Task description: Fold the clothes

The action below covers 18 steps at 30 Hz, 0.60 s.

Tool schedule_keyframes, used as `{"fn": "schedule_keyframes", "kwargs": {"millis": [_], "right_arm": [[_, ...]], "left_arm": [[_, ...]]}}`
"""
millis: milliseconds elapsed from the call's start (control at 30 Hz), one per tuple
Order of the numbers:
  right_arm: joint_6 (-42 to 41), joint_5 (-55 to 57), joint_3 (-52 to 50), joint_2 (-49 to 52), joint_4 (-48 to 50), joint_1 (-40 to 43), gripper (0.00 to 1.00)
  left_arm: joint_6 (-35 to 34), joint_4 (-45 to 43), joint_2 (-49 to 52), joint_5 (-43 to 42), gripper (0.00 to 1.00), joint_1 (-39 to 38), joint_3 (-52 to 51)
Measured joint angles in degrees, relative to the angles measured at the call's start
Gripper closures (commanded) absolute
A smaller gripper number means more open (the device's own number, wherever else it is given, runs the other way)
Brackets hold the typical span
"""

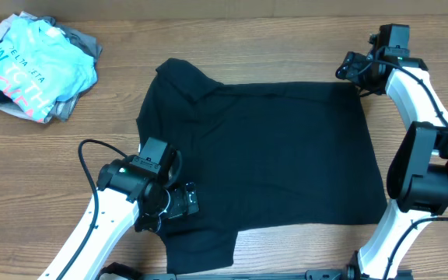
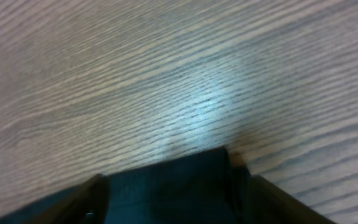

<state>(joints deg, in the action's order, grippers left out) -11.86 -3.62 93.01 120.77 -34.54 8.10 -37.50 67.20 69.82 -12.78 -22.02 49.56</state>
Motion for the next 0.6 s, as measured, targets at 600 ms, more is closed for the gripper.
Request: {"fn": "schedule_keyframes", "kwargs": {"millis": [600], "right_arm": [[2.64, 3.06, 0.11, 4.46, -0.59, 0.02, 0.51]], "left_arm": [[0.0, 0.0, 0.0, 0.17, 0.0, 0.0, 0.0]]}}
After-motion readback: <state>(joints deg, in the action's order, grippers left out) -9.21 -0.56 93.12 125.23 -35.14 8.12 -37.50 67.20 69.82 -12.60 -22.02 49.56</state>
